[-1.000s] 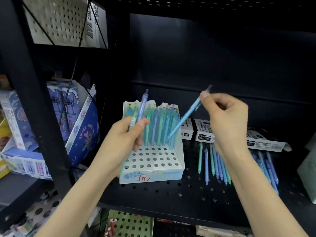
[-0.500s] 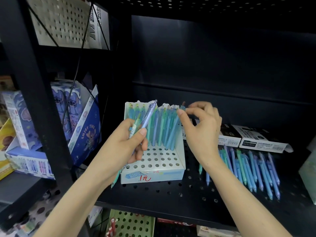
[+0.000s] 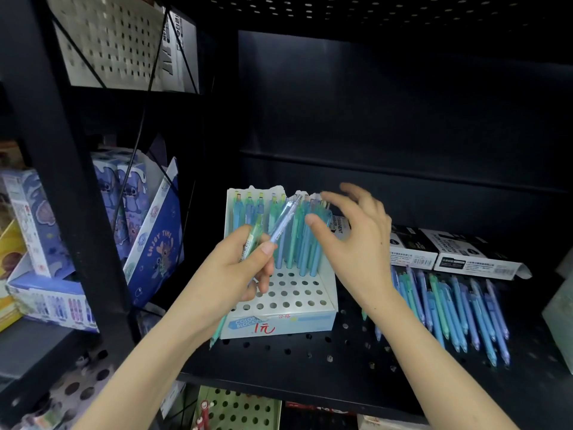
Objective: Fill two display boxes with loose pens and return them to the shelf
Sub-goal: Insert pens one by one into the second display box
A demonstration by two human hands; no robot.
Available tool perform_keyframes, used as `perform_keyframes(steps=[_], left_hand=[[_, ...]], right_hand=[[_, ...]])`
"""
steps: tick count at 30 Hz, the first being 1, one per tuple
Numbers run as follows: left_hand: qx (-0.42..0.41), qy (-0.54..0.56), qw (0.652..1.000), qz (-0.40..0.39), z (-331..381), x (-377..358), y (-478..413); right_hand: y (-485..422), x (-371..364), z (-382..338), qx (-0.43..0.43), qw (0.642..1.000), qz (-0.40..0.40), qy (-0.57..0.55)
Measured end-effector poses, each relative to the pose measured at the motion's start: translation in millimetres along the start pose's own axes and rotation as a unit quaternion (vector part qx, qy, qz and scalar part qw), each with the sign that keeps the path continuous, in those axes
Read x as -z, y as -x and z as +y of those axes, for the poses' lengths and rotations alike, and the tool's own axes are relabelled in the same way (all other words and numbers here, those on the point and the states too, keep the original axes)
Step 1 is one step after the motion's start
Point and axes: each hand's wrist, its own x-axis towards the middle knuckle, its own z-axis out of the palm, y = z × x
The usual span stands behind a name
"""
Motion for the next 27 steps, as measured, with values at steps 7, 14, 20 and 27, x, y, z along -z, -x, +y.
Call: perform_keyframes(steps=[7, 14, 20, 27], left_hand=[[-0.024, -0.016, 0.998, -0.05, 6, -9, 3], [-0.045, -0.063, 0.991, 0.109, 1, 12, 1], [-0.034, -0.035, 0.992, 0.116, 8, 14, 1], [-0.009, 0.03, 0.995, 0.096, 6, 13, 3]], right_hand=[[5, 21, -33, -0.078, 0.972, -0.07, -0.212], [-19, 61, -24, -0.153, 0.937, 0.01, -0.314], [-15, 36, -16, -0.069, 0.984, -0.065, -0.151], [-13, 14, -8, 0.005, 0.993, -0.118, -0.024]])
